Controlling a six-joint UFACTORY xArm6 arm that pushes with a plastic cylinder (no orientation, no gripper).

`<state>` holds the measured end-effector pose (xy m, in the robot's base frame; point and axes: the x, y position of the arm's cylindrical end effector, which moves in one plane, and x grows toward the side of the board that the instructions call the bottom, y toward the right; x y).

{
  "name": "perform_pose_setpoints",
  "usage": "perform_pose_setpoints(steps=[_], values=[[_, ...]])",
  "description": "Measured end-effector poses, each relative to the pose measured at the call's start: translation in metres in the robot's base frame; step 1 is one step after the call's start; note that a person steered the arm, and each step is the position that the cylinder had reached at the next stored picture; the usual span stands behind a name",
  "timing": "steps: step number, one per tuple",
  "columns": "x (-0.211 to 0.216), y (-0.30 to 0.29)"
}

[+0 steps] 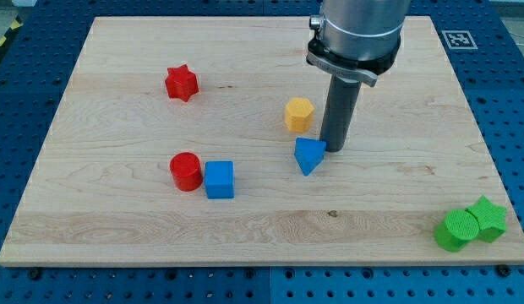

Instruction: Move the blue triangle slightly towards bottom center side of the board

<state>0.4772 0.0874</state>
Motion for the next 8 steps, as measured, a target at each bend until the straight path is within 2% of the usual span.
perform_pose_setpoints(steps=[2,5,8], values=[[0.000,0.006],[-0.062,0.031],[-0.071,-0.001]])
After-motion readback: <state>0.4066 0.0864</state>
